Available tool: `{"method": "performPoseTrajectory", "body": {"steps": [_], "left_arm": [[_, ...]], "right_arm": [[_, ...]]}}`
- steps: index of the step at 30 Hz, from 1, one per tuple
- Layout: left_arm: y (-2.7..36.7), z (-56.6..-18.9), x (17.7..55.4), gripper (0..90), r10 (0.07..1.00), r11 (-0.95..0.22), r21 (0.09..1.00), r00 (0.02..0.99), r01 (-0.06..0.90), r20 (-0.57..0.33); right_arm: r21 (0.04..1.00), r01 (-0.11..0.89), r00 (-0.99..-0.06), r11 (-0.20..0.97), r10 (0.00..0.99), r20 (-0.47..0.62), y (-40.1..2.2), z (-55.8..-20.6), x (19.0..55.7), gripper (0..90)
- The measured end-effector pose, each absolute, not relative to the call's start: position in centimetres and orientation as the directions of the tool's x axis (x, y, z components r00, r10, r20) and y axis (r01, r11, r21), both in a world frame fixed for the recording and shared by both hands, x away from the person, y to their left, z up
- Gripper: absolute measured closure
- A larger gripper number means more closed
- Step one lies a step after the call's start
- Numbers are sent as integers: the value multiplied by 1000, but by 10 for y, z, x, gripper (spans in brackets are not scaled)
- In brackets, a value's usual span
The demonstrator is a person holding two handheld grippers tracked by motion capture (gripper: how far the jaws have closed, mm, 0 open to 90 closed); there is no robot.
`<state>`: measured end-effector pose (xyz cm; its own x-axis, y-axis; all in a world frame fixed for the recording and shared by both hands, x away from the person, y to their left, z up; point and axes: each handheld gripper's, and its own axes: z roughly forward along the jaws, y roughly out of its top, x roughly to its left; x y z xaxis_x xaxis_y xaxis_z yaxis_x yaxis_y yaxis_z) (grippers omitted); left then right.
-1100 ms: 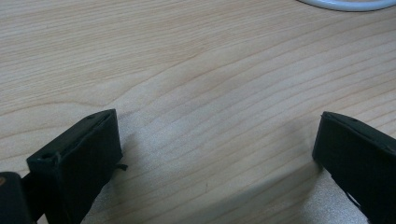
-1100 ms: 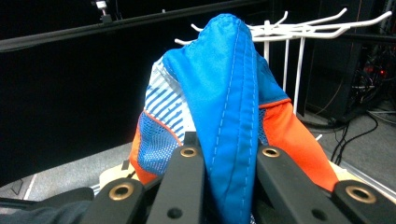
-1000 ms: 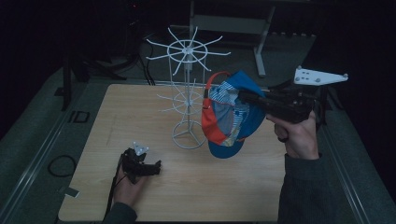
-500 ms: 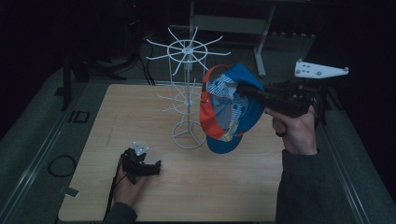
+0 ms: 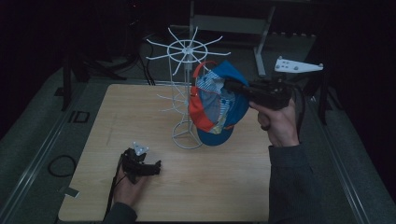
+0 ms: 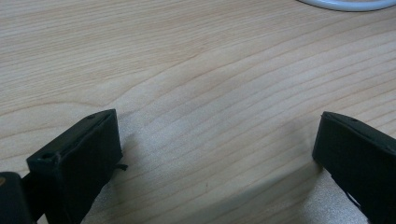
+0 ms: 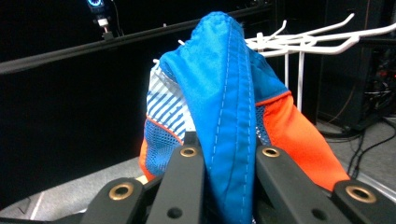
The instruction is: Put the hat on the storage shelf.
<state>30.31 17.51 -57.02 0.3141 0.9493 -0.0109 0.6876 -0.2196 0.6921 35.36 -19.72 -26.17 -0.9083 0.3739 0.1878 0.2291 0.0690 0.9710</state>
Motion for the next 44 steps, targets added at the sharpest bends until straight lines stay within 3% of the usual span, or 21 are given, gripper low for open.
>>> {"method": "performPoseTrajectory", "body": {"steps": [9, 23, 27, 35, 44], "left_arm": [[175, -570, 303, 14, 949, -222, 689, 316, 690, -11], [175, -570, 303, 14, 948, -225, 687, 318, 691, -9], [175, -570, 303, 14, 948, -224, 687, 317, 691, -10], [175, -570, 303, 14, 948, -225, 687, 319, 691, -10], [175, -570, 303, 14, 948, -224, 687, 317, 691, -10]], "right_arm": [[957, 265, -882, 116, 429, 193, -186, -280, 367, 791], [937, 290, -810, 193, 571, 133, -189, -292, 364, 303], [927, 298, -782, 228, 615, 101, -189, -298, 362, 213], [909, 298, -765, 293, 642, 44, -186, -305, 356, 142], [896, 315, -752, 314, 658, 34, -191, -316, 353, 142]]}}
